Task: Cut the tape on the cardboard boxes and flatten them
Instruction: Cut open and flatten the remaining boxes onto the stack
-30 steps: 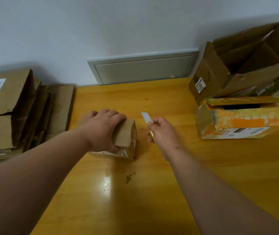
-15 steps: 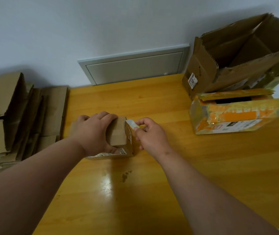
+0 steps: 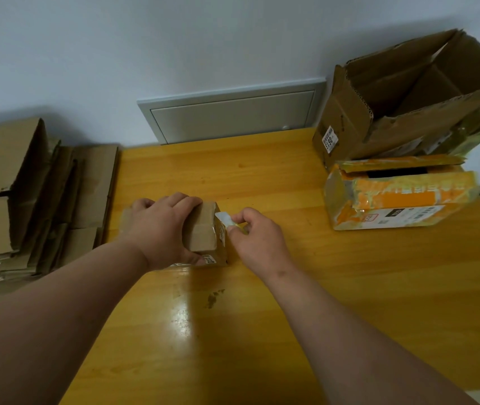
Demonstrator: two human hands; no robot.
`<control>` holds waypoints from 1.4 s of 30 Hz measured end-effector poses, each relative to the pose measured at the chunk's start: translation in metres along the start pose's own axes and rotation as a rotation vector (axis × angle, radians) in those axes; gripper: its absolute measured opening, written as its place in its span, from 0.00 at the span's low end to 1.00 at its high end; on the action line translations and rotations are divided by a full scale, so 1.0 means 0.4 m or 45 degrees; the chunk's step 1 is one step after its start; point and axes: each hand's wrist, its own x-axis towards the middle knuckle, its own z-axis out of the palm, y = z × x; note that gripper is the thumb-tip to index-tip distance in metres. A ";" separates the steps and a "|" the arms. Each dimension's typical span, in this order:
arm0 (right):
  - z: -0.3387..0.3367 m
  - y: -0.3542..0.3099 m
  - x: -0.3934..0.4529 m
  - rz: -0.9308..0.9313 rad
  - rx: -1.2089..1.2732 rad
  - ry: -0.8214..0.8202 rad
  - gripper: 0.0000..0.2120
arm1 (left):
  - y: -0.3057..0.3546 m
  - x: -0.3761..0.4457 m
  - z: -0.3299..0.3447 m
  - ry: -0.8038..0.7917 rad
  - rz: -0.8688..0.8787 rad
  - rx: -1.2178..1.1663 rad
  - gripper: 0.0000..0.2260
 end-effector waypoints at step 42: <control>0.011 -0.160 -0.006 -0.386 -0.525 -0.008 0.17 | -0.194 -0.178 -0.014 -0.052 -0.414 -0.316 0.48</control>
